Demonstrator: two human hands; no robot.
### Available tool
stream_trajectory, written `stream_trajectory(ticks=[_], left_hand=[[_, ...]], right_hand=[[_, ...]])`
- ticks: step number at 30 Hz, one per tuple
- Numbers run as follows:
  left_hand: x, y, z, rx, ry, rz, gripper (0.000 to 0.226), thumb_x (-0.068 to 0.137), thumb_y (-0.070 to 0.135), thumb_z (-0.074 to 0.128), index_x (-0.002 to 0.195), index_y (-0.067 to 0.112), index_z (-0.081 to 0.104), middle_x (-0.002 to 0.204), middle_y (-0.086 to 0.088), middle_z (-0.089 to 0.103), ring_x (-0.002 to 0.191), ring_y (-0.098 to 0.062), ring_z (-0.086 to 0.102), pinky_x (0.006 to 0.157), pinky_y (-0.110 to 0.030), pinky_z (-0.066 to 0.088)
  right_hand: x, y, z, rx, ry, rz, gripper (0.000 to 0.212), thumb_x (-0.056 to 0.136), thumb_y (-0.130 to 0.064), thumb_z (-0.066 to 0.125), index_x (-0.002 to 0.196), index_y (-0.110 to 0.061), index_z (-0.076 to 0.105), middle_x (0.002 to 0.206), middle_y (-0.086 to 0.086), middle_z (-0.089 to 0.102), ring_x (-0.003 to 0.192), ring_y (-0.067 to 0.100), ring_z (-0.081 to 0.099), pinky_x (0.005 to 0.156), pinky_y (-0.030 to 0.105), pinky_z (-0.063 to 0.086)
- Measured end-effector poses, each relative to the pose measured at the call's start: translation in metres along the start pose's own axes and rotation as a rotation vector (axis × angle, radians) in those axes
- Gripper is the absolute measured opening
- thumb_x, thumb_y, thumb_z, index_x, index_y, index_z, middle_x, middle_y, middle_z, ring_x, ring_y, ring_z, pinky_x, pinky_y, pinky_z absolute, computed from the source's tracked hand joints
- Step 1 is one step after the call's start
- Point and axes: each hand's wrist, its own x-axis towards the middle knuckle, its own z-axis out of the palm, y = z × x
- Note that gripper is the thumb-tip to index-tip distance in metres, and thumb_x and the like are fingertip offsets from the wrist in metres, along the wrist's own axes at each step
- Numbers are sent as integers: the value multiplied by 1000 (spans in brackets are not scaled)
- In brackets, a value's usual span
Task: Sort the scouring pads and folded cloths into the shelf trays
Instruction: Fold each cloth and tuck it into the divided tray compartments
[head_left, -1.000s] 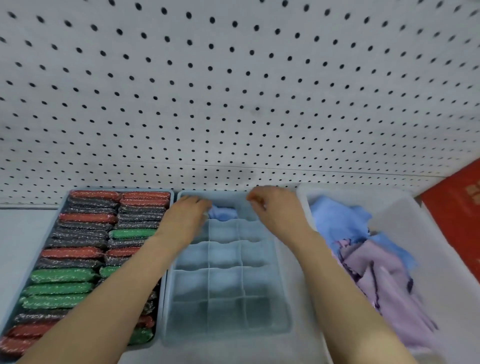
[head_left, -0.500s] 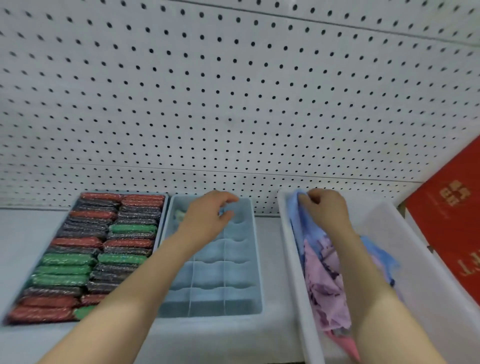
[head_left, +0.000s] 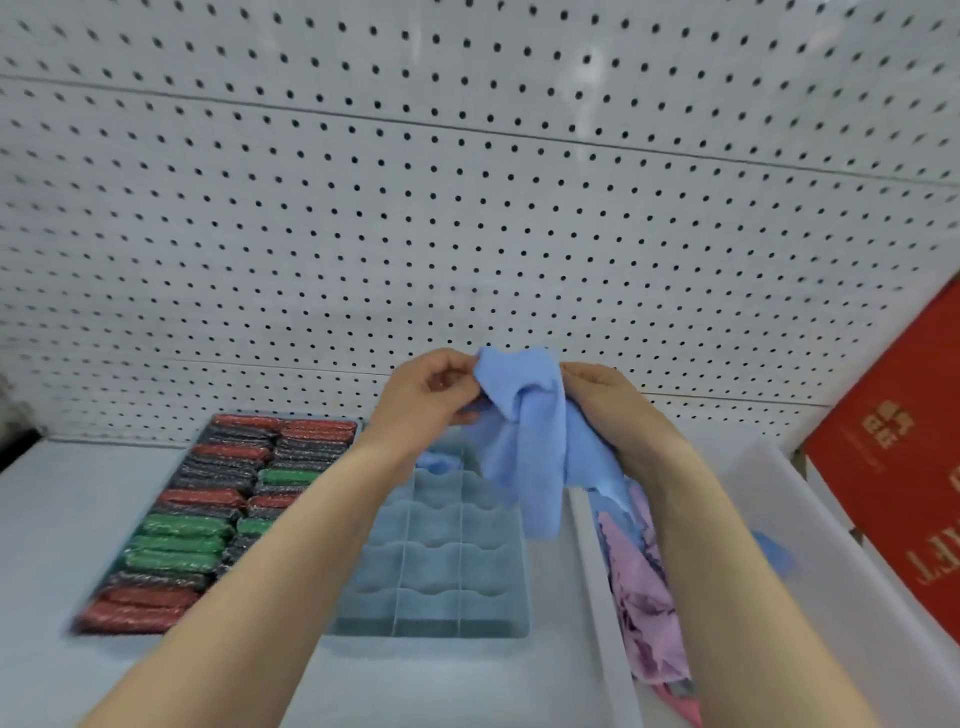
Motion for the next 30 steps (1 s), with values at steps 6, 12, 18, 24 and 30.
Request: stream_trajectory(ticks=[6,12,18,24,30], left_hand=[[-13,7,-19,381,-118,151,34,84,8,64,107,33,65,116,14,62,103,-2,59,85,-20,50],[-8,13,-37,647,177,104,37,92,21,54,57,17,40,51,6,40,54,-15,35,55,-30,28],[1,18,-49,565,164,-11,50,90,28,57,51,21,27,45,8,29,48,-14,25,53,-29,22],[-8,22,-83,487,-102,-82,21,78,38,78,72,21,67,66,4,62,58,-12,54,60,-28,40],[-13,15,-99,409,-112,-68,12,89,19,68,78,15,71,79,-6,69,72,-12,59,72,-29,47]], right_hand=[[2,5,28,-1,-172,157,17,80,-28,66,67,-19,73,74,2,71,66,17,63,59,26,49],[10,7,41,-199,58,-99,22,93,-16,53,101,-31,66,102,-5,70,93,14,64,78,30,49],[6,5,68,-270,-83,-193,20,83,-24,73,101,-25,65,88,7,73,77,12,66,71,31,55],[14,-10,51,14,27,-123,21,97,-16,58,84,-1,65,75,8,59,65,16,52,62,28,44],[21,-18,33,82,97,0,29,96,-20,56,68,-15,53,64,3,50,56,16,42,55,27,36]])
